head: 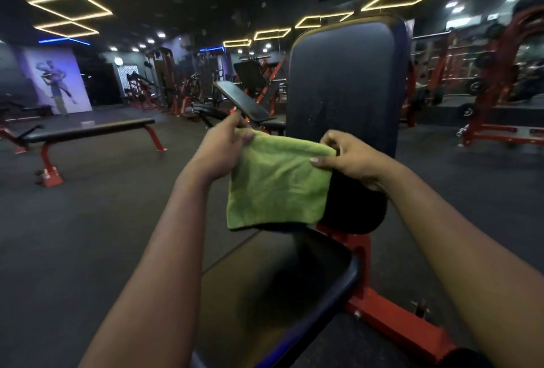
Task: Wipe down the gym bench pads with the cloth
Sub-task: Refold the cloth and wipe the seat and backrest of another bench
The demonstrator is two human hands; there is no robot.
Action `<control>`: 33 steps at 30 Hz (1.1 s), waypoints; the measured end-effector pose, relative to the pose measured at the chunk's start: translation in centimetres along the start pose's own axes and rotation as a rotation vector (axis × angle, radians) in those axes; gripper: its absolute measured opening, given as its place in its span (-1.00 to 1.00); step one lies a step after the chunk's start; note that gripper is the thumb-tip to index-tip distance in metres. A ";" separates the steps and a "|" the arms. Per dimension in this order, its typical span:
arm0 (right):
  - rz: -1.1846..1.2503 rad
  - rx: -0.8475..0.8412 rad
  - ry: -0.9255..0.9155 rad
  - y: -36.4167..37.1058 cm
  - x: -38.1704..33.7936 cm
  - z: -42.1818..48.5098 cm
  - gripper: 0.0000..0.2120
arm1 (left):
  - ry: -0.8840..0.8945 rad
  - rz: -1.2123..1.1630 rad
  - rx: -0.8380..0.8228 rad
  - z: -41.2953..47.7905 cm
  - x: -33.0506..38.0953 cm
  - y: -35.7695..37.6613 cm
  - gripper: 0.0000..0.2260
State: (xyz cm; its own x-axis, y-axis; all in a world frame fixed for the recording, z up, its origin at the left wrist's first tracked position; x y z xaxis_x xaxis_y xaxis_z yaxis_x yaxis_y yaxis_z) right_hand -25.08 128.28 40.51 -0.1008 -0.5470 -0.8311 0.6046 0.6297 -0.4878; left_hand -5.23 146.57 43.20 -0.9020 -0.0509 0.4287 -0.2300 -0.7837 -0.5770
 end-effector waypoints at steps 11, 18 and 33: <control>-0.156 -0.107 0.225 1.8 -0.9 3.1 -0.81 | -0.051 0.132 0.100 0.8 -1.7 -0.8 -0.82; 0.032 -0.278 0.365 3.6 2.0 2.0 -0.61 | 0.020 0.132 0.092 1.4 -0.4 -1.2 -0.76; 0.203 -0.513 -0.157 8.3 -6.4 7.0 -0.66 | 0.069 0.246 -0.316 3.5 2.2 -7.0 -0.76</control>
State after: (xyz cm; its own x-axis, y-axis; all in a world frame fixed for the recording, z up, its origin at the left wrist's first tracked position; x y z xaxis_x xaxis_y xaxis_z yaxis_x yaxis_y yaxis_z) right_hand -13.85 133.11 43.63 0.1199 -0.4375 -0.8912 0.1347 0.8965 -0.4220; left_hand -4.29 149.80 50.63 -0.9640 -0.1628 0.2100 -0.0960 -0.5237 -0.8465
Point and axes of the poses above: each hand's wrist, its own z-axis towards the middle knuckle, its own y-axis out of the palm, x = y × z, the point moved 1 cm from there along z, towards the middle knuckle, and after that the axes turned 6 degrees about y, right-handed, at the moved point
